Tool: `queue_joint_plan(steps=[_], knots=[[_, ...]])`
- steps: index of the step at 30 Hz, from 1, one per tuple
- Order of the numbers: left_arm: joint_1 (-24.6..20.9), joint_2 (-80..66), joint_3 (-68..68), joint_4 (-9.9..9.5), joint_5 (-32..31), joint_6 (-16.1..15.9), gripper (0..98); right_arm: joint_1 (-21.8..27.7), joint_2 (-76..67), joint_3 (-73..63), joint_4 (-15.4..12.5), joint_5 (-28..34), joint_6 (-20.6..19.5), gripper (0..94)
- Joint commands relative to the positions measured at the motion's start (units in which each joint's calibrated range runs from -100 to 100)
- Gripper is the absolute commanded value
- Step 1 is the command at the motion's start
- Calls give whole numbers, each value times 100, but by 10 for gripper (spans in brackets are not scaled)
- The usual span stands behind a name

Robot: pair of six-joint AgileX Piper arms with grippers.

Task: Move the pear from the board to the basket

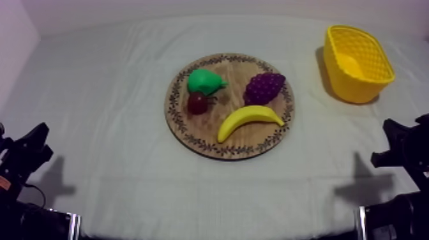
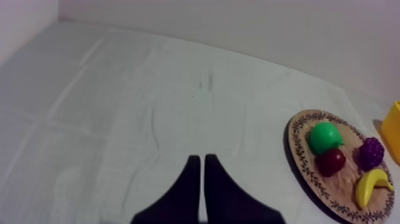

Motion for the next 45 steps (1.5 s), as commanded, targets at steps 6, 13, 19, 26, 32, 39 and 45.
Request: queue_joint_plan(steps=[6,13,19,26,32,39,45], knots=[[-1,0,-2,-2,0,2,1,2,-1,0,2,-3,0,2],[-1,0,-2,-2,0,2,1,-215,6,-85,54,337,-132,4],[-1,0,-2,-2,0,2,1,-782,574,-192,564,452,-824,4],[-1,0,-2,-2,0,2,1,-1461,2192,-653,1584,520,-1755,4],[-1,0,-2,-2,0,2,1,-1878,3996,-2436,1671,1279,-1717,4],[-1,0,-2,-2,0,2,1,-2085,6092,-5262,1277,2577,-585,4],[-1,0,-2,-2,0,2,1,-2224,7522,-7181,1293,3251,20,4]])
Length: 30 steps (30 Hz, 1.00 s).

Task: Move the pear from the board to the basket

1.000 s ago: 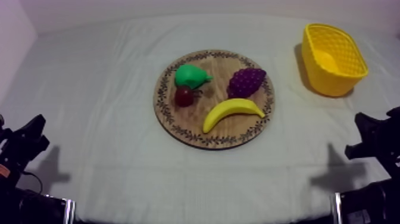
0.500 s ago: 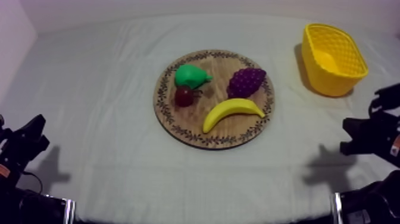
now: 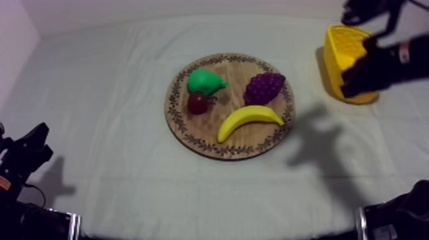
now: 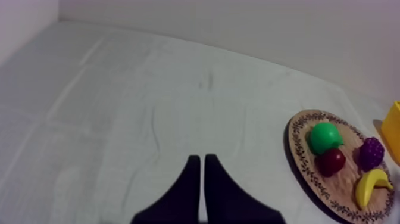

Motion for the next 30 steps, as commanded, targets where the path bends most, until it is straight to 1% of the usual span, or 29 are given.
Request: queue_joint_plan(steps=[1,8,12,14,18,25,27,30], knots=[[-1,0,-2,-2,0,2,1,-55,1151,-1778,5,323,953,4],[-1,0,-2,-2,0,2,1,-337,2654,-3546,-167,1096,1574,3],[-1,0,-2,-2,0,2,1,-593,3480,-4585,-262,1693,1860,9],[-1,0,-2,-2,0,2,1,-717,3881,-5096,-307,1952,1955,17],[-1,0,-2,-2,0,2,1,-915,4584,-5900,-311,2262,1993,30],[-1,0,-2,-2,0,2,1,-1069,5339,-6593,-254,2509,1913,123],[-1,0,-2,-2,0,2,1,-1073,5469,-6715,-263,2571,1890,184],[-1,0,-2,-2,0,2,1,-1062,5601,-6837,-271,2622,1864,313]])
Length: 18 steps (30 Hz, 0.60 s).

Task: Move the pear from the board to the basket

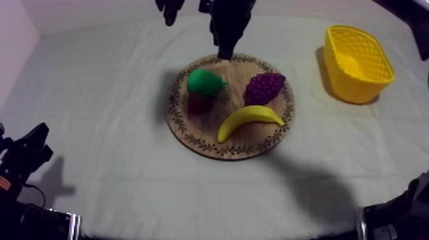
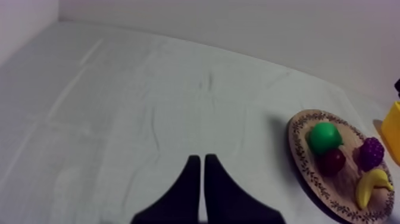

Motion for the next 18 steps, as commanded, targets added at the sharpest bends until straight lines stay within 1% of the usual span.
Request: queue_joint_plan(steps=[1,7,10,13,18], knots=[[-1,0,-2,-2,0,2,1,7,59,-66,-4,26,-7,361],[-1,0,-2,-2,0,2,1,-6,232,-205,151,80,-23,578],[-1,0,-2,-2,0,2,1,-38,344,-247,283,66,-42,661],[-1,0,-2,-2,0,2,1,-53,500,-303,379,9,-77,721],[-1,0,-2,-2,0,2,1,-86,908,-373,468,-136,-192,762]])
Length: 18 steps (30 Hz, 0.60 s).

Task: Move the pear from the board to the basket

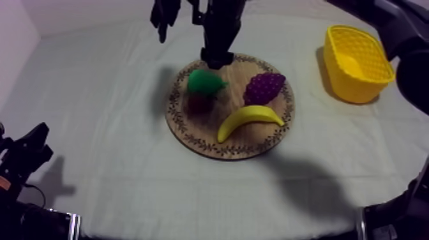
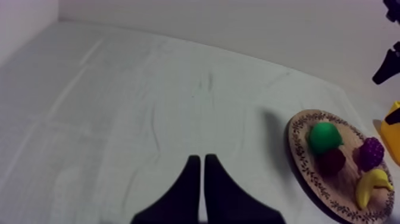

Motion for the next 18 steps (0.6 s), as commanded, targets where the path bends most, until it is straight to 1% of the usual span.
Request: queue_joint_plan(steps=[1,7,18], knots=[[-1,0,-2,-2,0,2,1,-15,224,-18,9,-72,-46,765],[-1,0,-2,-2,0,2,1,-51,1024,-377,53,-261,-162,770],[-1,0,-2,-2,0,2,1,45,2386,-1803,123,-294,-287,770]])
